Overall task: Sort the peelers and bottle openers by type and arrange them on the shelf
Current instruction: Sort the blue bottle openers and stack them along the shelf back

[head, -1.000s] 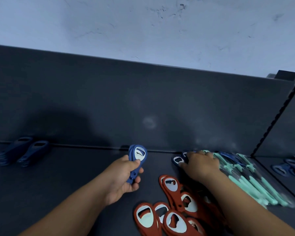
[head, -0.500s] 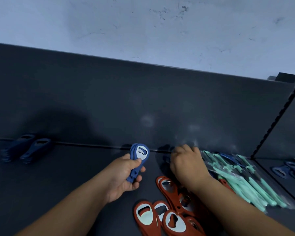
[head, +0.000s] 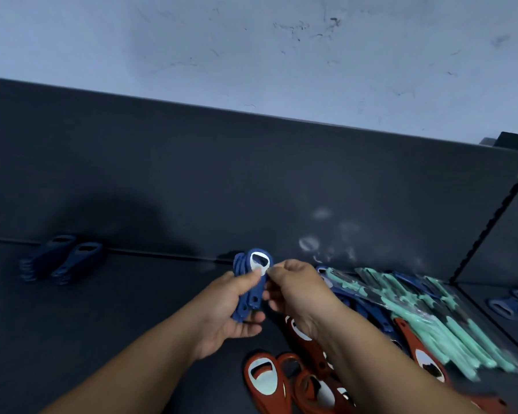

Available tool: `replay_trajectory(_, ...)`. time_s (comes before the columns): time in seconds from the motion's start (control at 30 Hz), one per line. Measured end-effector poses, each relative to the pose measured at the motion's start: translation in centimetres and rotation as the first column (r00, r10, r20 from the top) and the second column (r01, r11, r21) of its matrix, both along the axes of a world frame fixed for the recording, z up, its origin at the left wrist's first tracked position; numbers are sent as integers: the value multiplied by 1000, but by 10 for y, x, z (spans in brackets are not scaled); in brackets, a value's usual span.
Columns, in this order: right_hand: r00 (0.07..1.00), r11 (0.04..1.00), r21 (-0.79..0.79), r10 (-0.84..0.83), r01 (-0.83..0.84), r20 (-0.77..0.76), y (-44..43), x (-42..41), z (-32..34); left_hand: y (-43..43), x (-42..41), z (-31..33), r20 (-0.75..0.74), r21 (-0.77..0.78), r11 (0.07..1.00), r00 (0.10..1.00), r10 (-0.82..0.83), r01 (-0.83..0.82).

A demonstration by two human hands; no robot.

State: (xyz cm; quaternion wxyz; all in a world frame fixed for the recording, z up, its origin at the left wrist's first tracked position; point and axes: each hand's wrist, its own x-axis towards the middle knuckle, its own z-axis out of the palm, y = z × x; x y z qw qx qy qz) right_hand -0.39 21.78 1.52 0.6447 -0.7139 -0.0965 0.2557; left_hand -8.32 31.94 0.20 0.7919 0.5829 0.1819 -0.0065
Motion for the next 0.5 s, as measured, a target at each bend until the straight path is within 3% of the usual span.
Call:
replay_trajectory(0.1,996,997,-67,40,-35,80,-2,-3,-3,2,-3,-3,3,28,1000,1000,-1,1)
replay_trajectory(0.17,968,974,-226,65,-9,241,-8,5,-4,3,-4,-4,-10,49,999,1000,5,-5)
replay_trajectory(0.2,912,928,-367,96,63,399,-13,15,-5,4,-4,-3,-16,60,998,1000,12,-11)
replay_trajectory(0.27,721,734,-622,273,272,637,-25,36,-9,7,-3,-2,-25,74,997,999,32,-30)
replay_trajectory(0.33,611,528,-750,457,398,646,-37,54,-15,9,-2,-3,-30,71,997,999,44,-42)
replay_trajectory(0.4,631,380,-833,544,402,553,-46,65,-19,9,-2,-3,-33,66,997,999,42,-40)
replay_trajectory(0.5,558,313,-832,628,458,543,-52,71,-25,9,-3,-2,-47,66,998,999,22,-18)
